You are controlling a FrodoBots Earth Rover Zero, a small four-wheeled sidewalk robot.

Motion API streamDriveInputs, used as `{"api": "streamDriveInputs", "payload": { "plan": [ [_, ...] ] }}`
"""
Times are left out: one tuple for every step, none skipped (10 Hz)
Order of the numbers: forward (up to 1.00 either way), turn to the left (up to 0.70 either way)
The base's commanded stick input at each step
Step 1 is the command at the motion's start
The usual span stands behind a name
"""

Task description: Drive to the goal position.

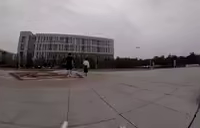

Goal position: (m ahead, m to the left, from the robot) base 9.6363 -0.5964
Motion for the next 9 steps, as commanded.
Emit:
{"api": "streamDriveInputs", "payload": {
  "plan": [
    [0.70,0.00],
    [0.70,0.00],
    [0.70,-0.01],
    [0.70,-0.10],
    [0.70,-0.28],
    [0.70,-0.33],
    [0.70,-0.24],
    [0.70,-0.09],
    [0.70,0.00]
  ]
}}
